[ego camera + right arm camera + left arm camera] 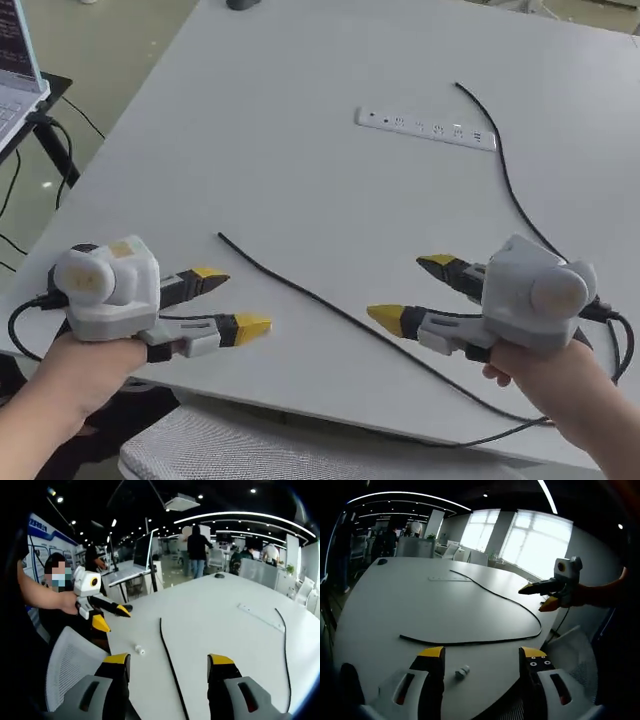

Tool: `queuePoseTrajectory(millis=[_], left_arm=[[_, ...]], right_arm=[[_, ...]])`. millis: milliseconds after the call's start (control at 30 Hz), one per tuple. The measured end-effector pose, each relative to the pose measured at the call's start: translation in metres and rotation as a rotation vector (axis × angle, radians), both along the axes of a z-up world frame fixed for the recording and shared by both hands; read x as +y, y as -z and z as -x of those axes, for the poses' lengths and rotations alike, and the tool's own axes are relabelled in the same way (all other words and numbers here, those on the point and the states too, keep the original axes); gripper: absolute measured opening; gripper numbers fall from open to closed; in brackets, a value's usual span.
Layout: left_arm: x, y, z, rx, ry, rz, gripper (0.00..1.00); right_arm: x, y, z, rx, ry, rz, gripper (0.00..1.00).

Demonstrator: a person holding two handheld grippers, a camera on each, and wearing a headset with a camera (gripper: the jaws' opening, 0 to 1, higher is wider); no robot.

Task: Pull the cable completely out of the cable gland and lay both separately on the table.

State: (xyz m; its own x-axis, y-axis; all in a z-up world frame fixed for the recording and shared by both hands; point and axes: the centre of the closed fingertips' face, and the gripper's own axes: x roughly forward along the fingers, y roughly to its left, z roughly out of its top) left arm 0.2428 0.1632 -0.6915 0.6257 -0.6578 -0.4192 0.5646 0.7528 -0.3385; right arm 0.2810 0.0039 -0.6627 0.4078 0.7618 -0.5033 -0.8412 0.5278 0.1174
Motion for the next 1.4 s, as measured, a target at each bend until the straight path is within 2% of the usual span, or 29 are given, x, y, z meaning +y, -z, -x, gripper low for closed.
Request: queuePoseTrajectory(millis=[100, 200, 400, 600, 833, 933, 1033, 1133, 1167, 1233, 1400], left_arm=[[-0.004, -0.005, 0.006, -0.003, 0.004, 0.002, 0.64], [-0.006, -0.006, 0.011, -0.007, 0.017, -0.031, 0.68], [-0.006, -0.006, 0.017, -0.004, 0.016, -0.056, 0.75], [-0.013, -0.008, 0.022, 0.0, 0.016, -0.063, 0.79], [-0.014, -0.001, 0.029, 0.01, 0.02, -0.096, 0.82], [-0.013, 0.002, 0.031, 0.021, 0.019, -0.107, 0.83], [-0.012, 0.003, 0.033, 0.019, 0.018, -0.128, 0.85], [-0.009, 0.006, 0.033, 0.034, 0.002, -0.129, 0.86], [-0.009, 0.006, 0.033, 0.034, -0.001, -0.129, 0.87], [-0.012, 0.001, 0.032, 0.025, -0.007, -0.102, 0.9], [-0.012, 0.002, 0.032, 0.028, -0.012, -0.103, 0.93]], right_arm=[[-0.014, 0.0, 0.01, 0.023, 0.04, -0.032, 0.64], [-0.027, 0.002, 0.018, 0.026, 0.063, -0.027, 0.64], [-0.048, 0.013, 0.033, 0.042, 0.077, 0.003, 0.65], [-0.063, 0.019, 0.041, 0.076, 0.098, -0.021, 0.71], [-0.069, 0.031, 0.054, 0.099, 0.08, -0.012, 0.78], [-0.071, 0.033, 0.055, 0.104, 0.081, -0.012, 0.8], [-0.071, 0.035, 0.056, 0.114, 0.082, -0.013, 0.81], [-0.071, 0.035, 0.059, 0.119, 0.075, -0.013, 0.86], [-0.068, 0.034, 0.061, 0.125, 0.063, -0.028, 0.89], [-0.066, 0.034, 0.062, 0.131, 0.057, -0.051, 0.95], [-0.065, 0.036, 0.065, 0.142, 0.042, -0.034, 0.97]])
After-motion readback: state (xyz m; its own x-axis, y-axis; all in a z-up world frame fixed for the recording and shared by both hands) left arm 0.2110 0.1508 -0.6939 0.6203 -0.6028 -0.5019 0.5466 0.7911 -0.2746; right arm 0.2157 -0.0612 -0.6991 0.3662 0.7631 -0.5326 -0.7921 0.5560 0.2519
